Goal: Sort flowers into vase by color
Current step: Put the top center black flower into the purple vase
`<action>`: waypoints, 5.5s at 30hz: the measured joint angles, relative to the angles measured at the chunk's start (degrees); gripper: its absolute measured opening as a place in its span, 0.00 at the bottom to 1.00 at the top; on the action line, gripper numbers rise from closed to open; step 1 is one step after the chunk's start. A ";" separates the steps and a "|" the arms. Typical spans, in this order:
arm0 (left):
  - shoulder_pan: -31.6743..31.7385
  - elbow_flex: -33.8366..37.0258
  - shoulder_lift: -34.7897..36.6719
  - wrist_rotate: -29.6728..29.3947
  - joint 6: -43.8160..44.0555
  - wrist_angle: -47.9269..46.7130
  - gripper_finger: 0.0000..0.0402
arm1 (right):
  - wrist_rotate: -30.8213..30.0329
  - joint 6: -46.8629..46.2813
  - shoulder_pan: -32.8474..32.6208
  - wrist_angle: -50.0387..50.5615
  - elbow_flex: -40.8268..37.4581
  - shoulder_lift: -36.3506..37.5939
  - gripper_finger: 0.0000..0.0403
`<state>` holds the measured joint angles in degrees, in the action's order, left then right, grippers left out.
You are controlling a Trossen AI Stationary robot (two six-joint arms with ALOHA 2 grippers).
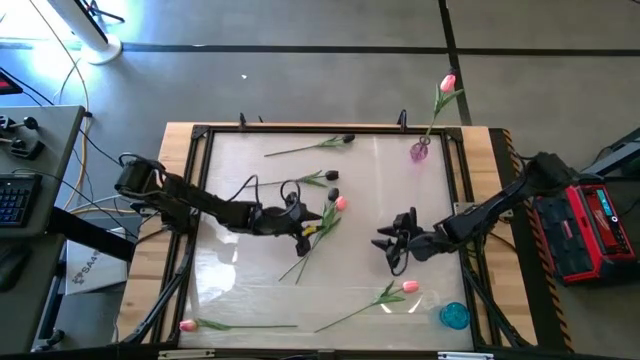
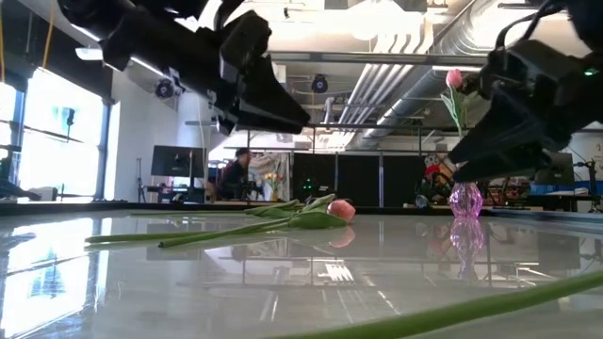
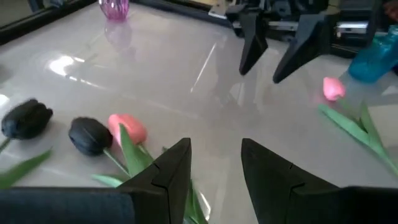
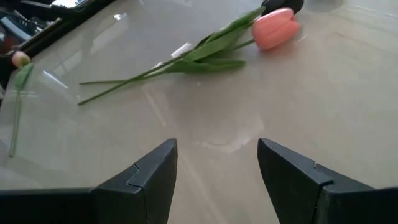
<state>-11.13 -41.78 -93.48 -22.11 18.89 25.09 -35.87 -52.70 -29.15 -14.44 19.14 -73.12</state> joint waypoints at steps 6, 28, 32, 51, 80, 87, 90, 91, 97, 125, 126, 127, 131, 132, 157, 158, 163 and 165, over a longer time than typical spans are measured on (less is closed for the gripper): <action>-2.66 0.00 -5.99 -2.74 3.74 6.45 0.33 | -1.60 -1.32 -3.69 -0.26 0.02 -0.76 0.52; -0.48 -0.02 -9.56 -5.02 8.13 8.33 0.33 | -1.01 21.72 4.32 -0.48 0.03 -0.74 0.52; 5.49 -0.02 -9.58 -3.40 7.28 8.26 0.33 | -3.87 29.53 6.55 -0.54 0.04 -0.74 0.52; 21.21 -0.02 -9.58 9.45 -3.50 7.37 0.33 | -2.52 56.16 32.11 -15.16 0.78 -0.72 0.52; 39.03 -35.23 -5.68 38.39 -3.63 -40.28 0.33 | 43.31 42.39 55.50 52.12 50.36 -0.72 0.52; 40.57 -41.45 -5.81 36.88 -0.60 -44.08 0.33 | 45.19 40.98 55.36 63.97 57.26 -0.55 0.52; 42.61 -44.56 -5.87 38.42 -0.44 -47.14 0.33 | 41.31 37.54 53.64 64.09 60.40 0.07 0.52; 43.29 -45.78 -5.83 38.90 -1.38 -48.94 0.33 | 38.61 35.81 53.03 64.09 61.64 0.11 0.52; 47.29 -49.57 -5.78 39.92 -11.63 -58.14 0.33 | 24.73 29.38 50.21 64.93 70.26 0.16 0.52; 51.82 -49.05 -26.71 36.20 -30.10 -61.28 0.33 | 11.72 3.64 42.64 70.36 73.35 -0.17 0.52; 51.86 -49.05 -27.22 35.31 -30.11 -61.32 0.33 | 12.49 2.89 42.65 69.46 72.13 -0.15 0.52; 52.01 -49.05 -27.52 34.63 -30.10 -61.26 0.33 | 13.28 2.01 42.65 68.55 70.99 -0.15 0.52; 52.57 -49.07 -28.02 34.38 -29.68 -61.82 0.33 | 16.30 0.35 42.62 64.70 68.15 -0.15 0.52; 52.78 -49.07 -28.21 34.31 -29.68 -62.52 0.33 | 16.87 0.18 42.62 63.89 67.80 -0.15 0.52; 52.99 -49.13 -31.72 25.16 -34.59 -64.42 0.05 | 19.80 3.25 46.01 58.69 67.91 0.07 0.52; 53.01 -49.13 -31.72 25.07 -34.59 -64.38 0.03 | 19.77 3.25 46.01 58.69 67.91 0.07 0.52; 52.93 -49.13 -31.75 24.87 -34.35 -64.50 0.01 | 19.07 4.30 46.01 58.90 67.91 0.07 0.52; 53.00 -49.13 -31.56 26.37 -34.03 -64.78 0.01 | 17.63 5.76 46.01 60.23 67.95 0.04 0.52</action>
<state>41.88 -90.91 -125.04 4.27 -15.14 -39.69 -18.25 -46.94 16.86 45.79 87.09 -73.08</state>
